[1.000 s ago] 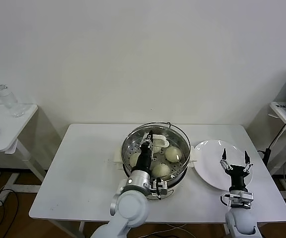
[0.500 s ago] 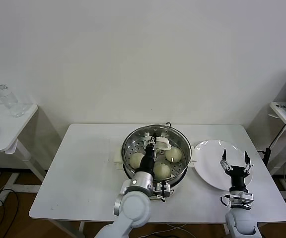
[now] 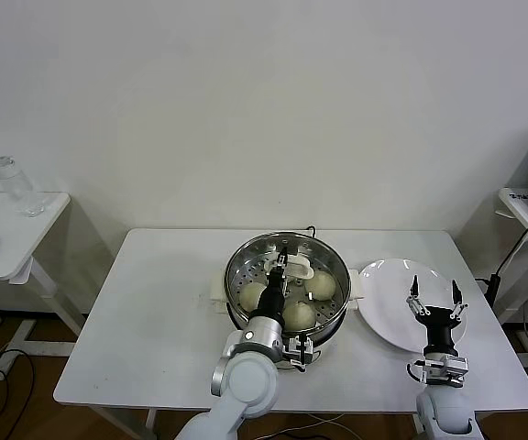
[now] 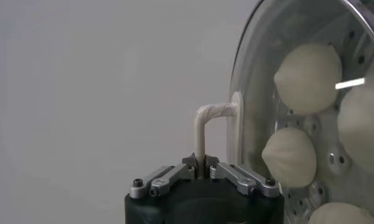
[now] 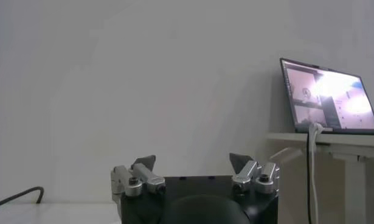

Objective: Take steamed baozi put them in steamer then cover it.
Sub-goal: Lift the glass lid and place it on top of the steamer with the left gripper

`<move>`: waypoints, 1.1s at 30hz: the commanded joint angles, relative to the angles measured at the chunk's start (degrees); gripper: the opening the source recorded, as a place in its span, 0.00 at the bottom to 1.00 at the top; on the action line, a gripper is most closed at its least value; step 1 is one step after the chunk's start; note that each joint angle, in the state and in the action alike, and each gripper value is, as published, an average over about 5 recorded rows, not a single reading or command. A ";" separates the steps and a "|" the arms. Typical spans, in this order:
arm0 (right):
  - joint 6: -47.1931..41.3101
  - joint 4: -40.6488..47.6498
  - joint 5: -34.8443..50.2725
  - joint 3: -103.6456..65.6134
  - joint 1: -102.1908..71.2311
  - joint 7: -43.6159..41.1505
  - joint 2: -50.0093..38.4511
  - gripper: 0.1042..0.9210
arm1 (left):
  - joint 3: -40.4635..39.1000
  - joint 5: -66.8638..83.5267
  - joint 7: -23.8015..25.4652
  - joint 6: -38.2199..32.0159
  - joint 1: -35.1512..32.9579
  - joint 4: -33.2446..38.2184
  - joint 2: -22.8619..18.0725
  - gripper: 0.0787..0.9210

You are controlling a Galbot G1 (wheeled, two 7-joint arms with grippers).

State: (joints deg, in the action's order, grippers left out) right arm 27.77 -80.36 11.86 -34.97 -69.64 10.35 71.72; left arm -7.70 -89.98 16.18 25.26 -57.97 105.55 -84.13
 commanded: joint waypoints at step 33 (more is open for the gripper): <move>0.34 0.18 -0.22 0.41 0.35 -0.07 0.10 0.88 | 0.51 2.06 -0.26 0.45 -2.70 6.88 3.20 0.55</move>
State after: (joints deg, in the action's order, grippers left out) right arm 28.22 -80.04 11.68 -34.64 -69.39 10.23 71.81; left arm -7.14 -89.90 15.90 25.31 -59.35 107.15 -83.20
